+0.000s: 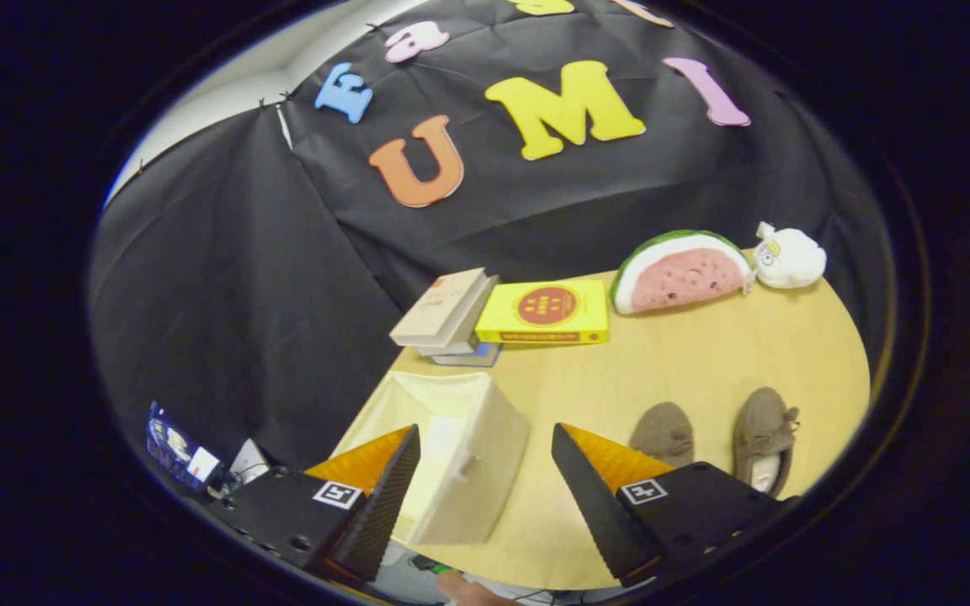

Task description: Open the storage box then place both shoes into the box .Put the left shoe in first, then the right shoe, with the right side of both shoes facing outward in a uniform manner.

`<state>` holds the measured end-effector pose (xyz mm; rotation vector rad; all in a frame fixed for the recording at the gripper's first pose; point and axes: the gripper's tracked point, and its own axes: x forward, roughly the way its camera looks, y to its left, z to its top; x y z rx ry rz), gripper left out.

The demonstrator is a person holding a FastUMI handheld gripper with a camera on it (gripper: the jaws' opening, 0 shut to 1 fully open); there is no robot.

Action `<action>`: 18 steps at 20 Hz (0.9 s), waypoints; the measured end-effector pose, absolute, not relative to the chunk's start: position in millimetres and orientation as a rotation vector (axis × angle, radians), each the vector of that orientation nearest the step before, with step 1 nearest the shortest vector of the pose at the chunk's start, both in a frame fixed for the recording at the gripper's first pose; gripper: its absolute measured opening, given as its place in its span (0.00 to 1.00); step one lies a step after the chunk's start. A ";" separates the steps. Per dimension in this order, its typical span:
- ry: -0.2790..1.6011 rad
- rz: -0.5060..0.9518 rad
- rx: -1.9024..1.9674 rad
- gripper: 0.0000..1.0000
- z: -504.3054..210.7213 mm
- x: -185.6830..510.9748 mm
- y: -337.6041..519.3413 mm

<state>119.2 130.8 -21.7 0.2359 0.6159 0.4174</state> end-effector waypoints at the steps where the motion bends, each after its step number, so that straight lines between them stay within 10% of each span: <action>1: 0.628 0.397 0.239 0.95 -29.3 122.3 114.2; 18: 0.990 0.169 -0.179 0.87 -191.0 130.7 -21.6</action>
